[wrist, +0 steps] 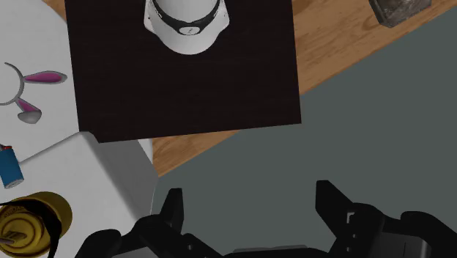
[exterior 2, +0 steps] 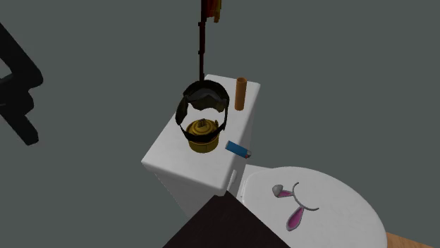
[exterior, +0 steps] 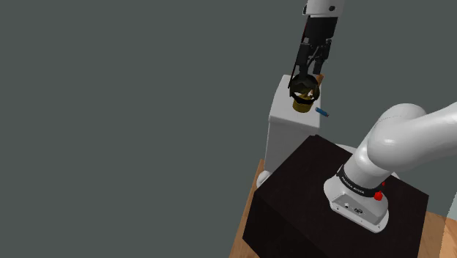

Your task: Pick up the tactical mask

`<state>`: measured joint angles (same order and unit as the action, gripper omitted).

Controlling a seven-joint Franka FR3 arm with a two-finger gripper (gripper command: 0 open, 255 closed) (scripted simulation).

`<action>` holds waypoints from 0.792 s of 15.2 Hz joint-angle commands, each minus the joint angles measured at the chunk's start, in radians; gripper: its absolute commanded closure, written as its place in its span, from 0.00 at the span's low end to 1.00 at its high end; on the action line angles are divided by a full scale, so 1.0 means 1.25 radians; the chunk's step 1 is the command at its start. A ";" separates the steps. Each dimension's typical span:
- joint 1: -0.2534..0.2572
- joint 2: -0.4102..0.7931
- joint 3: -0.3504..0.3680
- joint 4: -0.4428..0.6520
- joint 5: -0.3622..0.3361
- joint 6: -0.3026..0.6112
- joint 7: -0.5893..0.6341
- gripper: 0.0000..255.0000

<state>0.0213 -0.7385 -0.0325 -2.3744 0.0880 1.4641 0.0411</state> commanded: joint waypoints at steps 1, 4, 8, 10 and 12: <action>0.000 0.000 0.000 0.000 0.000 0.000 0.000 0.00; -0.022 0.020 -0.037 -0.023 -0.042 0.042 -0.042 0.00; -0.051 0.059 -0.087 -0.042 -0.096 0.102 -0.096 0.00; -0.065 0.084 -0.113 -0.046 -0.121 0.134 -0.122 0.00; -0.079 0.112 -0.138 -0.047 -0.144 0.167 -0.147 0.00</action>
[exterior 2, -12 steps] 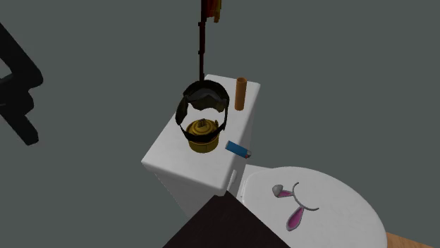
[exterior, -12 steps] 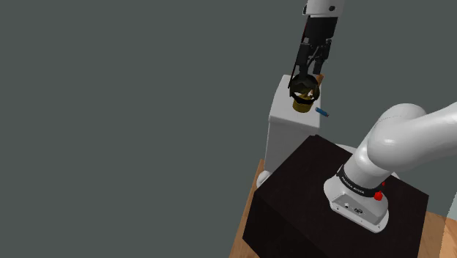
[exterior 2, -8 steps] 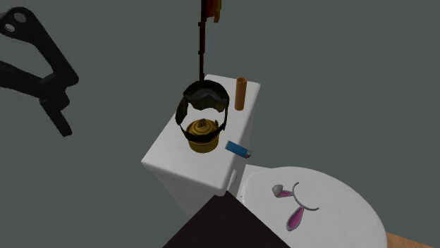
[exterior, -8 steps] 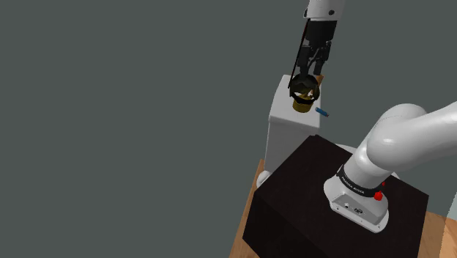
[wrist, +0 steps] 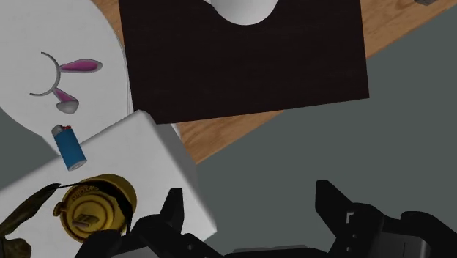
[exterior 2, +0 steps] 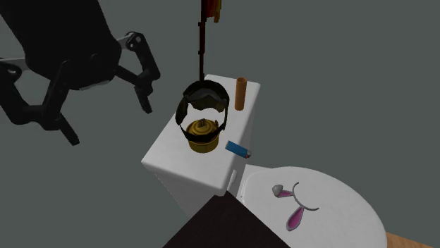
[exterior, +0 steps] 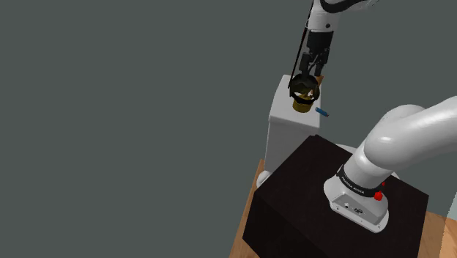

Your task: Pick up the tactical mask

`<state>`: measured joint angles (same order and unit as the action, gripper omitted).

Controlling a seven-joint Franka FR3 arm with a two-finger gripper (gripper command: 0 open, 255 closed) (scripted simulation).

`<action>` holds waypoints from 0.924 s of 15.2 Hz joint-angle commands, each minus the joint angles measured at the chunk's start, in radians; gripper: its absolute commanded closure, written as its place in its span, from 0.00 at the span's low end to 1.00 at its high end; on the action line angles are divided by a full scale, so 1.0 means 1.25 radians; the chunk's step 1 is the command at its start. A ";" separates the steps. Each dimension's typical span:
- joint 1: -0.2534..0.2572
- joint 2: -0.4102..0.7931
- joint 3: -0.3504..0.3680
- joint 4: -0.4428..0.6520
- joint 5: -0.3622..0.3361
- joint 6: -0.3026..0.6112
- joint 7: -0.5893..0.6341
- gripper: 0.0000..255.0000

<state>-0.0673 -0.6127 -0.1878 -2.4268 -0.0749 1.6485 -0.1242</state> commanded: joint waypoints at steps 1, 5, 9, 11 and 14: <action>-0.015 0.027 -0.027 -0.004 -0.025 0.036 -0.027 0.00; -0.039 0.097 -0.079 0.009 -0.062 0.102 -0.077 0.00; -0.060 0.178 -0.130 0.036 -0.087 0.168 -0.126 0.00; -0.069 0.222 -0.155 0.055 -0.094 0.199 -0.152 0.00; -0.081 0.293 -0.191 0.090 -0.095 0.245 -0.193 0.00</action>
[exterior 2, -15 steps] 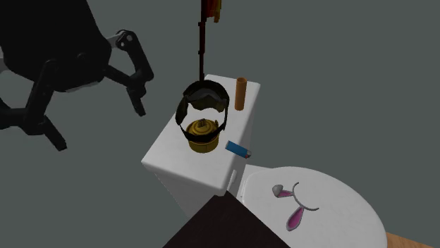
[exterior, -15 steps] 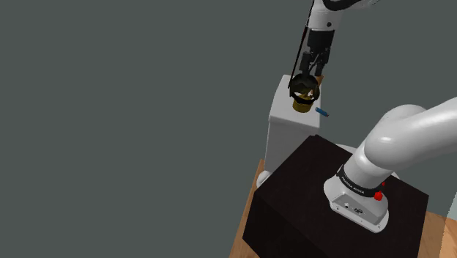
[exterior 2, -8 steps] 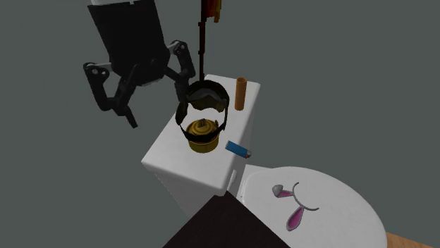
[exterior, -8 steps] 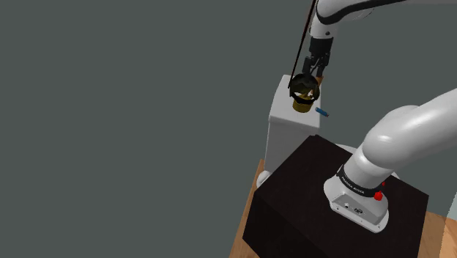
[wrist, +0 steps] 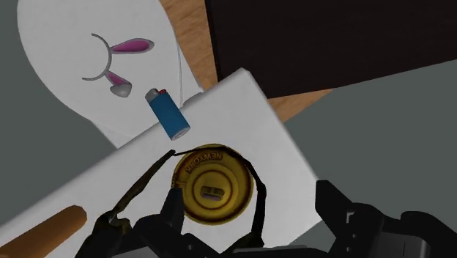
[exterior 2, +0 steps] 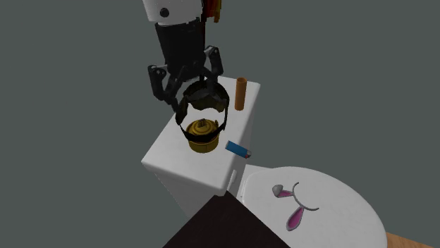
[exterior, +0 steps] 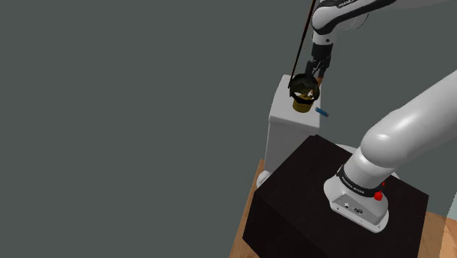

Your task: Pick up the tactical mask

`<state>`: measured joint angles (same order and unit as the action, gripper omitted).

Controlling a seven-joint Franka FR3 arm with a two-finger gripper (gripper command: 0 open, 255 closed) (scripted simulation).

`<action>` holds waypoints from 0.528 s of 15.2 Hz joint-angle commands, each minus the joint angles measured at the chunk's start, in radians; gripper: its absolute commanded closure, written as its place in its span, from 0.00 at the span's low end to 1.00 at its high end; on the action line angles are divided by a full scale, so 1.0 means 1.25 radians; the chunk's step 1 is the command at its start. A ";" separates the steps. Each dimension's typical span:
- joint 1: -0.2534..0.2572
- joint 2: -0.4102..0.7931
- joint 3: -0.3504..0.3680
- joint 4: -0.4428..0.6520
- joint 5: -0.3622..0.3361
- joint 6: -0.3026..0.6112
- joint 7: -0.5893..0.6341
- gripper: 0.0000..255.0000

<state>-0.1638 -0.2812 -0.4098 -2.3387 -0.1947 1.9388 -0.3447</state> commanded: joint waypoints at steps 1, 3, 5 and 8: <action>-0.008 0.052 -0.025 0.032 0.003 0.027 -0.031 0.00; -0.016 0.103 -0.047 0.062 0.011 0.055 -0.060 0.00; -0.025 0.157 -0.067 0.094 0.024 0.080 -0.091 0.00; -0.043 0.240 -0.092 0.149 0.054 0.113 -0.141 0.00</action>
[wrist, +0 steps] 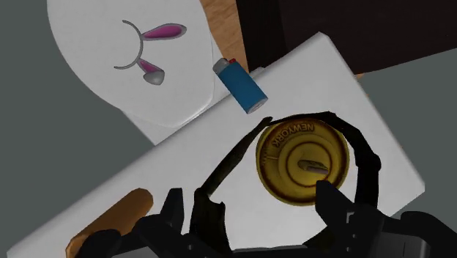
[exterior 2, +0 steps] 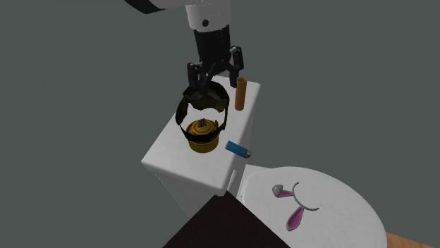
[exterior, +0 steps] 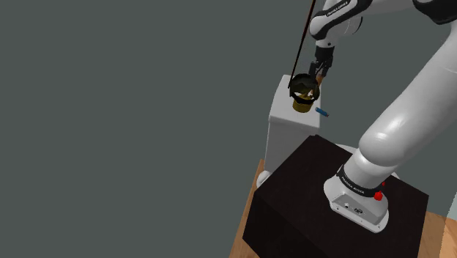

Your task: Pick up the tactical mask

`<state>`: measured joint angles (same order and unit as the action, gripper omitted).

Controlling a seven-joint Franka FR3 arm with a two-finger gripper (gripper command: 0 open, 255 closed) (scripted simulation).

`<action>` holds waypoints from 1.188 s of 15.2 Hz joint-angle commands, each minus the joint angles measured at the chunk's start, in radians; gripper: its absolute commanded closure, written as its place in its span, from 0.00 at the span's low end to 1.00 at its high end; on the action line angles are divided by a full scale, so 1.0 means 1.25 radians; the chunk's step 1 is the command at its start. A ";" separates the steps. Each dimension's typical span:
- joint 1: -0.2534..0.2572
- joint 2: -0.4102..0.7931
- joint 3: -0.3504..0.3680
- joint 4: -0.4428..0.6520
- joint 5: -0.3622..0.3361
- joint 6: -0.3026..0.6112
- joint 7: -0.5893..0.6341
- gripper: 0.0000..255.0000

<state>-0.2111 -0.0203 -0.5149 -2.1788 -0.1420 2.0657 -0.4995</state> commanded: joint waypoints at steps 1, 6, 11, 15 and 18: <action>-0.013 0.059 -0.014 0.041 0.024 0.021 -0.034 0.00; -0.020 0.098 -0.016 0.031 0.042 0.067 -0.048 0.00; -0.023 0.122 -0.014 0.016 0.055 0.104 -0.054 0.00; -0.024 0.122 -0.014 0.017 0.055 0.103 -0.054 1.00; -0.023 0.122 -0.014 0.017 0.055 0.103 -0.054 1.00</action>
<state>-0.2416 0.1304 -0.5339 -2.1565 -0.0740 2.1940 -0.5669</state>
